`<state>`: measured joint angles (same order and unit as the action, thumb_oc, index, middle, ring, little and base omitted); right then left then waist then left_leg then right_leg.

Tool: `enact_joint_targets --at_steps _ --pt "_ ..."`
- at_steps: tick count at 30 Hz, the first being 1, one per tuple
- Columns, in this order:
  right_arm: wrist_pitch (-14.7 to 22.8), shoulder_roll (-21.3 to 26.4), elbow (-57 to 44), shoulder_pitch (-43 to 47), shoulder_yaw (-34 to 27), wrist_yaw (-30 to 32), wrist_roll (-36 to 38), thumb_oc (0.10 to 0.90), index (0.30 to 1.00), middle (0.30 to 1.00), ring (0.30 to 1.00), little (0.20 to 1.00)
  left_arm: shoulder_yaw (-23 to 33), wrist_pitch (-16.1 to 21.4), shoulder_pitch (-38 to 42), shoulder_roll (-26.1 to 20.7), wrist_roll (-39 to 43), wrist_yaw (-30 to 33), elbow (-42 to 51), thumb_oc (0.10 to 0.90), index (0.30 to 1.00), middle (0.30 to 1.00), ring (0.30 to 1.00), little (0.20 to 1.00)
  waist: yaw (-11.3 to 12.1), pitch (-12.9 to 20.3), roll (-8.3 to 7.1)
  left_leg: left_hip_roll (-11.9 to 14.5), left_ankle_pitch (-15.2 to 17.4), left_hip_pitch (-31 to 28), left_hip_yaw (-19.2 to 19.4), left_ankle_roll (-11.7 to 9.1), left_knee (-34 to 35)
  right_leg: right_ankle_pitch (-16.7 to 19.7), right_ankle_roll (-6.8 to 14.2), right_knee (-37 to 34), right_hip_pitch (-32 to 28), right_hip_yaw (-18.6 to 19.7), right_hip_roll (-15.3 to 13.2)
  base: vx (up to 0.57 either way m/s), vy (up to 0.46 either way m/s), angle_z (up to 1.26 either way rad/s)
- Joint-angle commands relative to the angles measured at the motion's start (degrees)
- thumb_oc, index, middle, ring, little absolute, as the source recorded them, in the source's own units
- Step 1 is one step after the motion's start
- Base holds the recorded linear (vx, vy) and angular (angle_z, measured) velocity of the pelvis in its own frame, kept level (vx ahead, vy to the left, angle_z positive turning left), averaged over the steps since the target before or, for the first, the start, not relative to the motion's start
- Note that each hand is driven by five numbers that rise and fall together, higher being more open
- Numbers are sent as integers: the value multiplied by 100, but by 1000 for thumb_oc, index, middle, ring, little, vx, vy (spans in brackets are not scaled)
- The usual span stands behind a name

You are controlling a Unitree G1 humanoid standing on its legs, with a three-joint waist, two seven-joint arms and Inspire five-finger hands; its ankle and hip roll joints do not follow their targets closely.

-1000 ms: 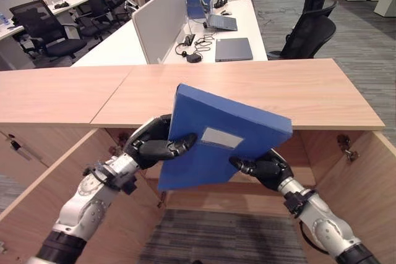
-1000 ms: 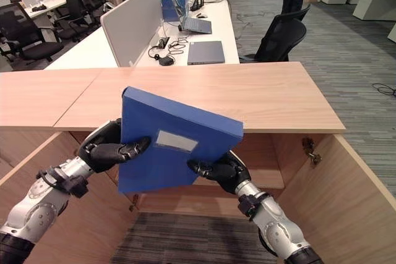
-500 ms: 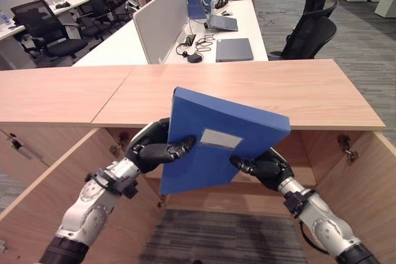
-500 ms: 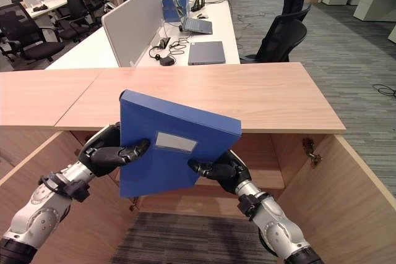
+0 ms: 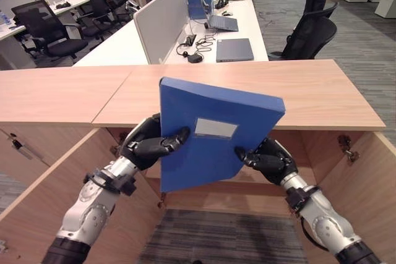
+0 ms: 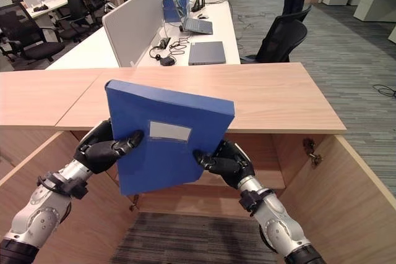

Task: Put the empty folder in the office cabinet

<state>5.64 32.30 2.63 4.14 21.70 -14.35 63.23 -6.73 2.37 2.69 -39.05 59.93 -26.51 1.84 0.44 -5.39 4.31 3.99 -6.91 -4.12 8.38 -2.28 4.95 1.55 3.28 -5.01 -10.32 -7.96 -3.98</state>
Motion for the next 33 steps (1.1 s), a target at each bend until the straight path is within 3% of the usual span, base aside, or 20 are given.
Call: enact_joint_targets --at_steps 1,2,8,18,25,29,33 --pt "39 -1617 -2073 1976 988 -1372 665 400 300 300 300 300 -1293 152 1084 575 49 -722 801 653 679 679 679 679 -94 104 -296 -20 988 -616 -284 -174 5 -618 316 252 35 519 -184 0 0 0" --pt "35 -1607 -2048 1951 971 -1360 648 400 300 300 300 300 -1276 180 1075 561 -8 -681 786 800 900 900 900 900 -94 101 -292 -18 986 -612 -283 -176 5 -618 317 248 33 520 -186 0 0 0" --pt "-8 -1447 -1921 1716 924 -1299 598 400 300 300 300 300 -1140 298 934 536 -196 -456 721 800 900 900 900 900 -92 101 -298 -19 987 -612 -278 -180 5 -617 322 238 31 510 -182 0 0 0" --pt "-299 -669 -1516 1077 737 -1198 84 400 300 300 300 300 -888 444 689 206 -1043 -59 522 800 900 900 900 900 -103 99 -333 -13 984 -592 -272 -193 5 -605 344 225 45 484 -184 0 0 0" --pt "-706 41 -992 551 460 -1327 -295 400 300 300 300 300 -667 532 346 -261 -2698 100 46 800 900 900 900 900 -94 85 -390 -7 983 -571 -270 -216 5 -603 369 208 47 453 -191 0 0 0" --pt "-880 429 -802 305 286 -1460 -610 400 300 300 300 300 -533 554 62 -230 -3286 146 -352 800 900 900 900 900 -98 79 -404 -9 993 -569 -272 -220 5 -599 380 203 50 443 -201 0 0 0" --pt "-1311 818 -231 -505 -193 -1768 -1109 400 300 300 300 300 -233 510 -713 173 -4745 324 -1606 800 900 900 900 900 -131 40 -400 -7 998 -545 -246 -225 5 -602 399 215 92 432 -210 0 0 0"
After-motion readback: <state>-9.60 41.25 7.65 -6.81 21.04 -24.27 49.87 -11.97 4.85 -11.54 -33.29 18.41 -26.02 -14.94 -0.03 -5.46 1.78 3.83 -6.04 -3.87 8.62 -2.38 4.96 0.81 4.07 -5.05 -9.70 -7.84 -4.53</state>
